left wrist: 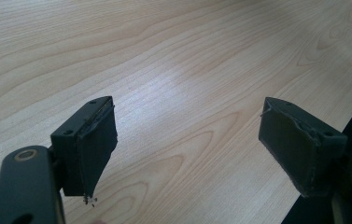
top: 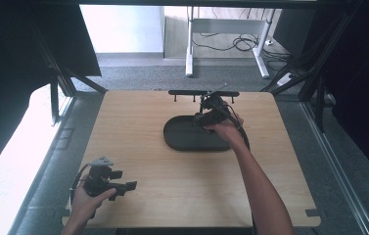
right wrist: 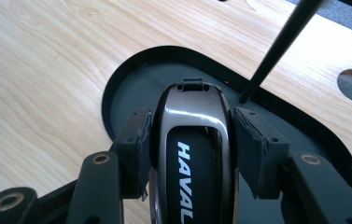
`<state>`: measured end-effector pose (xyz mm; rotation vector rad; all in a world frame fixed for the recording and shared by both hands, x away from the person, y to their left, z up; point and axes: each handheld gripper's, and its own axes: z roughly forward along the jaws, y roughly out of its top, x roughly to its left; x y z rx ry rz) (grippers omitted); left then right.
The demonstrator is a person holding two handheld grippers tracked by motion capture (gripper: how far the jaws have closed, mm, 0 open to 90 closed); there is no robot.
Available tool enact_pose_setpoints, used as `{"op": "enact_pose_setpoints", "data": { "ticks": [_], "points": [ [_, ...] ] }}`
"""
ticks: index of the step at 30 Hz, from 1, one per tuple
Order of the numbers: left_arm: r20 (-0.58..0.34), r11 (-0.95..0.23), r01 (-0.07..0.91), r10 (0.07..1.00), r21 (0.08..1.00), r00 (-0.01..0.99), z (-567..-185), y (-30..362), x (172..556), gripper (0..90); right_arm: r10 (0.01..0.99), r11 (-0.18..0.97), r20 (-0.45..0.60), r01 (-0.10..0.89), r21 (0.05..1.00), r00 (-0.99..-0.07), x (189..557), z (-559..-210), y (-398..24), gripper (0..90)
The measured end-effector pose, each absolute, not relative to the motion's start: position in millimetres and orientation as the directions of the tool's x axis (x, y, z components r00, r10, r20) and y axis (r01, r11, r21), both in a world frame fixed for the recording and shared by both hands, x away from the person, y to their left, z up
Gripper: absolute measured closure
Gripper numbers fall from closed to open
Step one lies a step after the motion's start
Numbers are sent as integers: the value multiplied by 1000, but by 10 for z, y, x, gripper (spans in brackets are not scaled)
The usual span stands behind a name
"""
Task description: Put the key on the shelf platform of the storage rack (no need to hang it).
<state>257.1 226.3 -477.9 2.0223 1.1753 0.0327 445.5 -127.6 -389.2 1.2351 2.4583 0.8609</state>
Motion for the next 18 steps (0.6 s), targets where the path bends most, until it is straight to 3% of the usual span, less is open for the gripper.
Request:
{"op": "enact_pose_setpoints", "data": {
  "ticks": [18],
  "points": [
    [-346,-273,728,740,629,577,-4783,2236,2568,195,832,429,29,675,601,-554,4660,-4047,-1322,495]
  ]
}}
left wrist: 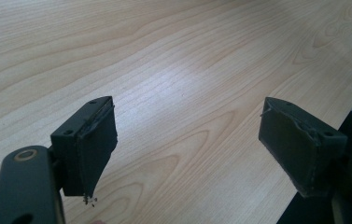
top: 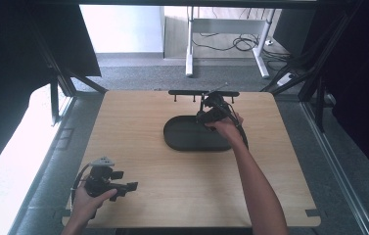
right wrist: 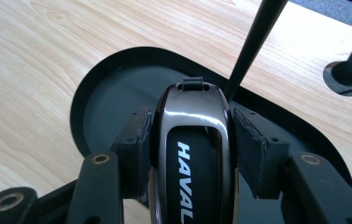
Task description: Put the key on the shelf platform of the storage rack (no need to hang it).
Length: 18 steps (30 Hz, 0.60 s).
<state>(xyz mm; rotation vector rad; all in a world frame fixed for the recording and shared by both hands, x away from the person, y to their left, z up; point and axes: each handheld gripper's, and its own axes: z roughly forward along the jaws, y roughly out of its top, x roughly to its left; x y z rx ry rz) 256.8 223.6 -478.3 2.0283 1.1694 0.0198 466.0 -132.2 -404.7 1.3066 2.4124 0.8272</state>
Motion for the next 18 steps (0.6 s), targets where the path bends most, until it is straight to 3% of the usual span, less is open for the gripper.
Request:
{"op": "enact_pose_setpoints", "data": {
  "ticks": [18],
  "points": [
    [-346,-282,721,730,633,589,-4756,2206,2553,194,852,418,20,704,575,-523,4787,-4356,-1337,494]
  ]
}}
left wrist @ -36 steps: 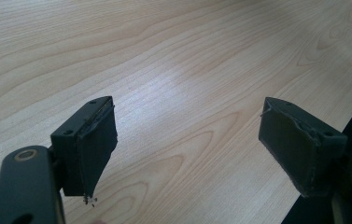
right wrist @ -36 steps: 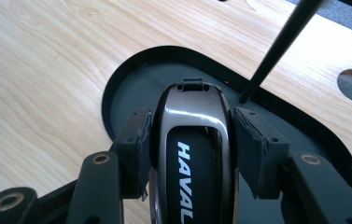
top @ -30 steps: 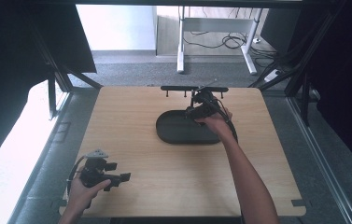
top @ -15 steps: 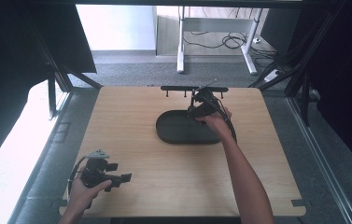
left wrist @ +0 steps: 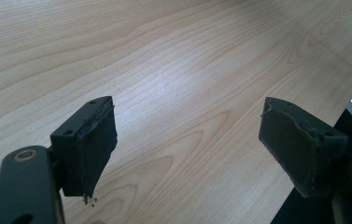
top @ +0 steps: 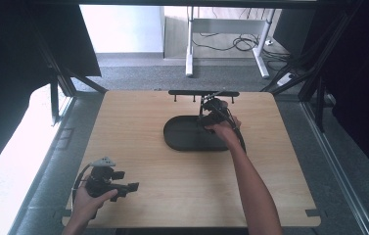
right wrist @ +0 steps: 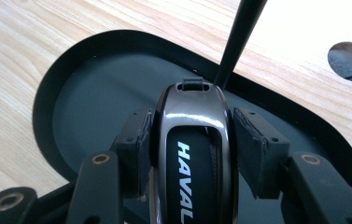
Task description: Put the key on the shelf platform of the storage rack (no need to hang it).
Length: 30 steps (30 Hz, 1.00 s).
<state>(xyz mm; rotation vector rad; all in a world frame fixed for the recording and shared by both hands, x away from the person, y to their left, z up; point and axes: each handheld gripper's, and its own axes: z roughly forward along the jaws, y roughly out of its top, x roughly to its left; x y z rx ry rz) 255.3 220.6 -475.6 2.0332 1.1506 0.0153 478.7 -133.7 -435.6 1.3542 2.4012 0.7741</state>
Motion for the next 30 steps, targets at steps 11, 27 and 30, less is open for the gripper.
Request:
{"op": "enact_pose_setpoints", "data": {
  "ticks": [11,27,30],
  "points": [
    [-347,-279,721,730,635,588,-4758,2218,2557,194,862,413,6,710,571,-507,4811,-4472,-1345,494],
    [-350,-275,724,732,633,584,-4772,2227,2563,194,843,465,-37,692,552,-537,4759,-4686,-1244,494],
    [-350,-274,725,733,632,583,-4770,2226,2562,194,844,469,-41,698,541,-534,4753,-4750,-1238,494]
  ]
}}
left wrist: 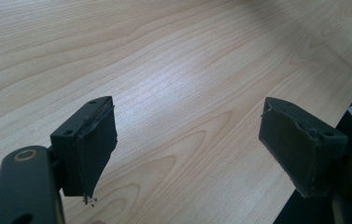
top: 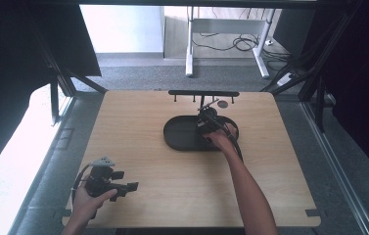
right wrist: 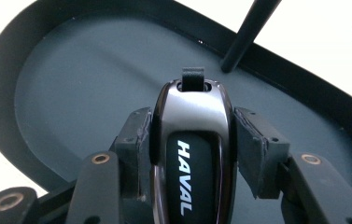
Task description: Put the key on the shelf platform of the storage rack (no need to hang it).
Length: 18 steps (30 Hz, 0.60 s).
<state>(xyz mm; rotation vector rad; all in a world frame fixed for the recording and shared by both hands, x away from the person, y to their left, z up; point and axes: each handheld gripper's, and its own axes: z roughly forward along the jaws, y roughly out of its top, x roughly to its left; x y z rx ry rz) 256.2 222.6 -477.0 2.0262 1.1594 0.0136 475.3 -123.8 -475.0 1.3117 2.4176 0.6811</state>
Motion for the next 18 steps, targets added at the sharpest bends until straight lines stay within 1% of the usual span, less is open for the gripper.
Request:
{"op": "enact_pose_setpoints", "data": {
  "ticks": [18],
  "points": [
    [-352,-272,727,735,631,580,-4780,2235,2569,194,832,501,-48,712,492,-552,4762,-4972,-1194,493]
  ]
}}
